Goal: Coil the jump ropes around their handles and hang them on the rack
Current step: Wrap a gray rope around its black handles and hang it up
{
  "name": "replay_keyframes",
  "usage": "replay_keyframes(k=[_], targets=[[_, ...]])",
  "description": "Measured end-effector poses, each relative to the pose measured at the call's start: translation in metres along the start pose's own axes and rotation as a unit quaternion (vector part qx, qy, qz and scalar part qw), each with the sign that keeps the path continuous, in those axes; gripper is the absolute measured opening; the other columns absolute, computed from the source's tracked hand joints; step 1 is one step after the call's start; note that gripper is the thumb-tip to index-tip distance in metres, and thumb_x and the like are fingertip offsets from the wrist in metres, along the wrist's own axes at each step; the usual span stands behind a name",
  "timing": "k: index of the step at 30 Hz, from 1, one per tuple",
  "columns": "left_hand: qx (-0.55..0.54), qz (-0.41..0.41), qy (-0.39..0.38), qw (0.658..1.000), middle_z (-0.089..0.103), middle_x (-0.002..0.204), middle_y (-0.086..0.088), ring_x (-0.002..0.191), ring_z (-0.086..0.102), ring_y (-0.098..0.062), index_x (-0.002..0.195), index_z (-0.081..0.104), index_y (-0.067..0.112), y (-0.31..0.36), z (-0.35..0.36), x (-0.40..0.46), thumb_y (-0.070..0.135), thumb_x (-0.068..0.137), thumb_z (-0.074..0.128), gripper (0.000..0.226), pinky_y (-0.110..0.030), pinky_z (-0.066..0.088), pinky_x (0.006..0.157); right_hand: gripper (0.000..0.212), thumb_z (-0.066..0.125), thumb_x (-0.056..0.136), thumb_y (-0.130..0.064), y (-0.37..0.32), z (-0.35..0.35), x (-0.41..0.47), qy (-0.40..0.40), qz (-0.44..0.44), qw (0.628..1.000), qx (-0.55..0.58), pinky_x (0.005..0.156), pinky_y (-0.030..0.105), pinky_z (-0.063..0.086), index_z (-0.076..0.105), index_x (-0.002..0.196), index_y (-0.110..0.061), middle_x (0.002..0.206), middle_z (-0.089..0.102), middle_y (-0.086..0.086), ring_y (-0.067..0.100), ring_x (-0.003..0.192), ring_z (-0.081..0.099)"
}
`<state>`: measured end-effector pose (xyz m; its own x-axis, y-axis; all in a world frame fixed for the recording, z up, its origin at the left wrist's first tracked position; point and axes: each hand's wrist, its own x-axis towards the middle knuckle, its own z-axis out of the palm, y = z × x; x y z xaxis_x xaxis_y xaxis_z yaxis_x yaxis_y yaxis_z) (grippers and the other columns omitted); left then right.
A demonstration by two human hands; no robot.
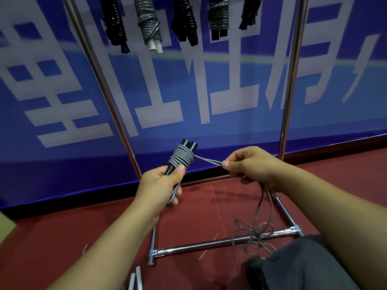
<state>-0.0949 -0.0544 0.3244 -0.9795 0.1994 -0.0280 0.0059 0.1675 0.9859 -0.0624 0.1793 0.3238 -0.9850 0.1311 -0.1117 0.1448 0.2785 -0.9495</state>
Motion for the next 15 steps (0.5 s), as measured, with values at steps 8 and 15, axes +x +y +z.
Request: replay_keyframes(k=[8,15], targets=[[0.062,0.013,-0.005,0.998,0.054,0.054,-0.007,0.040,0.044,-0.016,0.092,0.070,0.003,-0.0016,0.0035,0.0002,0.028,0.097,0.064,0.026,-0.023,0.039,0.042,0.033,0.051,0.102,-0.026,-0.0017,0.0059,0.0058,0.049,0.101,0.993,-0.032,0.066,0.030,0.041,0.067,0.076,-0.014,0.061,0.056,0.000,0.016,0.059,0.049],[0.111,0.037,0.003,0.993,0.058,0.053,-0.004,0.043,0.048,-0.018,0.087,0.071,0.008,-0.0041,-0.0012,0.0026,0.031,0.096,0.065,0.025,-0.027,0.043,0.050,0.029,0.041,0.099,-0.023,-0.0091,0.0039,-0.0016,-0.068,0.159,0.985,-0.011,0.050,0.026,0.021,0.056,0.076,-0.016,0.052,0.030,-0.006,0.012,0.047,0.021]])
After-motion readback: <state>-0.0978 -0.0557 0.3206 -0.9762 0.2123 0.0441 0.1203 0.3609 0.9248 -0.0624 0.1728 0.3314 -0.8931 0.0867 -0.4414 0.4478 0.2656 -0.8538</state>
